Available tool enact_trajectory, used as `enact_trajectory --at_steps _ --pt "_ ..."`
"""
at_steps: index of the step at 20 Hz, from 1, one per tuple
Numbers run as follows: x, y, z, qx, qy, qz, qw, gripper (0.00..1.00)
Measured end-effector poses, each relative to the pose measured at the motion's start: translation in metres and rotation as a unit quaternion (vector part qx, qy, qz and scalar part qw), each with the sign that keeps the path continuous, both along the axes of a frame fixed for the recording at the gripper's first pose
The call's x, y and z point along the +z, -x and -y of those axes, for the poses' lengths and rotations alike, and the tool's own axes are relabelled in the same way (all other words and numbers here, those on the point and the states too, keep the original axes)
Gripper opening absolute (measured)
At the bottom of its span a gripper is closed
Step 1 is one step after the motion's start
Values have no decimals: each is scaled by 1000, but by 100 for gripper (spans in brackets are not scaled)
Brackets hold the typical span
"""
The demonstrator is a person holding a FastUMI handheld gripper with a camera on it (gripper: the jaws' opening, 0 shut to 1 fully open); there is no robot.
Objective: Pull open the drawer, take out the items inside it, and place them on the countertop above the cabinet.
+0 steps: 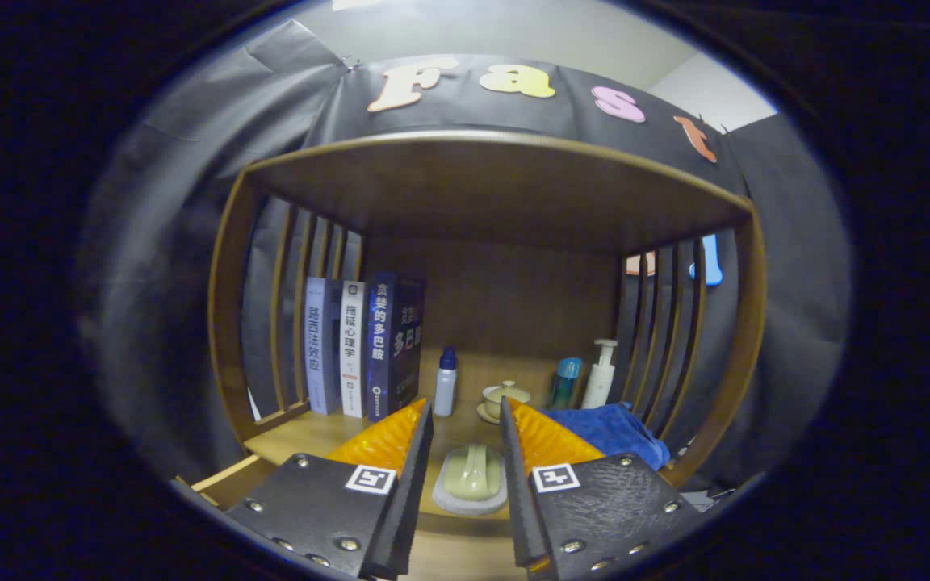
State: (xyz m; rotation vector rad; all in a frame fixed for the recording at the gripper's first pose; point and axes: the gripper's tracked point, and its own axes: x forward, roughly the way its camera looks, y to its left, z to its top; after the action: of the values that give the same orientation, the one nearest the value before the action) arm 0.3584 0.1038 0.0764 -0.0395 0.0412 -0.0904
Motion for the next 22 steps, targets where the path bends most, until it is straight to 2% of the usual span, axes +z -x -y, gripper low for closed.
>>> enact_trajectory --at_steps 5,11,20,22 --pt "-23 68 -2 1 -19 -5 1000 47" --pt "-59 138 -8 -14 3 37 999 47" --pt "-142 186 -40 15 21 4 1000 49" --pt "-155 188 -46 20 20 -7 1000 53"
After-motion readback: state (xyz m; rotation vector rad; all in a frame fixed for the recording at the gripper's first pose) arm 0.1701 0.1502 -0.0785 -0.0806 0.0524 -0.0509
